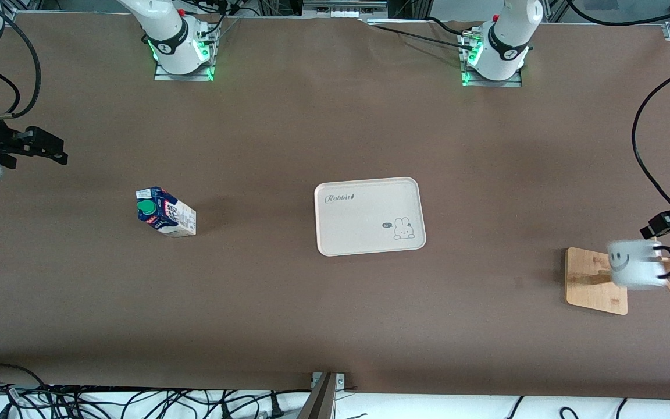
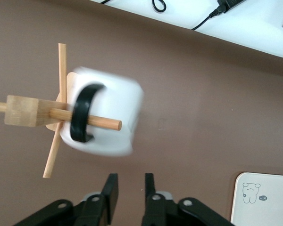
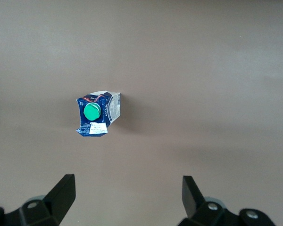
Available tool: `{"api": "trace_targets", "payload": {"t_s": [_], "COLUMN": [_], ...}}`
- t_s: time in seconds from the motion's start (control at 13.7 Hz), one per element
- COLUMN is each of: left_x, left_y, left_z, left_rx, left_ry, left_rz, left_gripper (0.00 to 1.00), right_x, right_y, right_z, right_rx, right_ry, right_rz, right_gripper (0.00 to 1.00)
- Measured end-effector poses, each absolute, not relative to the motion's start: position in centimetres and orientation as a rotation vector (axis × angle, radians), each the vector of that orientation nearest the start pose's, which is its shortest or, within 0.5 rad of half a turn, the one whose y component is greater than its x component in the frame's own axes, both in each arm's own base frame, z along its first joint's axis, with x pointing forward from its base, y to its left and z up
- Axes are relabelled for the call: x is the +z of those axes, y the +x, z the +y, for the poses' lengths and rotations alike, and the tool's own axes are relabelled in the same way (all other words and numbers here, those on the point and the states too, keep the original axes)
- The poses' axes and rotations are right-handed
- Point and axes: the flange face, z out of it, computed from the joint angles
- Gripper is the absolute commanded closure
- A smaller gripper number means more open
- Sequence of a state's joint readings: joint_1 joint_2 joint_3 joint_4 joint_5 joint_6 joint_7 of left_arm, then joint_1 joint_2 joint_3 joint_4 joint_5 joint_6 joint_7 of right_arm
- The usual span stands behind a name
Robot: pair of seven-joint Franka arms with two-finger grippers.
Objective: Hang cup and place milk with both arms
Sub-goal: 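Hook the mug handle onto a peg of the wooden mug tree with the left gripper, then open the left gripper and draw it back from the hung mug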
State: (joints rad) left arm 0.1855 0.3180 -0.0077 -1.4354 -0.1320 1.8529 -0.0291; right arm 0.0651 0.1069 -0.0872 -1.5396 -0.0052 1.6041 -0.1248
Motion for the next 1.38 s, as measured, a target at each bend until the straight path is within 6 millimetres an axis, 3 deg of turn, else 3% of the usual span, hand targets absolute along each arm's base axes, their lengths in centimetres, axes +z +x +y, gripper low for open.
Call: {"api": "trace_targets", "payload": {"t_s": [0.29, 0.73, 1.02, 1.09, 1.38], "left_x": [52.3, 54.7, 57.8, 58.0, 58.6], "left_y": [65.7, 62.5, 61.1, 61.1, 60.3], "left_z": [10.0, 7.0, 1.5, 0.9, 0.8], "left_rx": [-0.137, 0.133, 0.188, 0.188, 0.176], "left_ry": [-3.249, -3.233, -3.126, -3.124, -3.113], "left_rz": [-0.357, -0.204, 0.023, 0.040, 0.051], "left_gripper": [0.00, 0.00, 0.00, 0.00, 0.00], "right_x": [58.1, 58.1, 58.1, 58.1, 58.1], "right_y": [58.8, 58.8, 58.8, 58.8, 58.8], "right_z": [-1.1, -1.0, -1.0, -1.0, -1.0], "right_rx": [0.068, 0.068, 0.068, 0.068, 0.068], "right_ry": [-3.148, -3.148, -3.148, -3.148, -3.148], "right_rz": [-0.165, -0.166, -0.167, -0.167, -0.167], "right_gripper": [0.00, 0.00, 0.00, 0.00, 0.00]}}
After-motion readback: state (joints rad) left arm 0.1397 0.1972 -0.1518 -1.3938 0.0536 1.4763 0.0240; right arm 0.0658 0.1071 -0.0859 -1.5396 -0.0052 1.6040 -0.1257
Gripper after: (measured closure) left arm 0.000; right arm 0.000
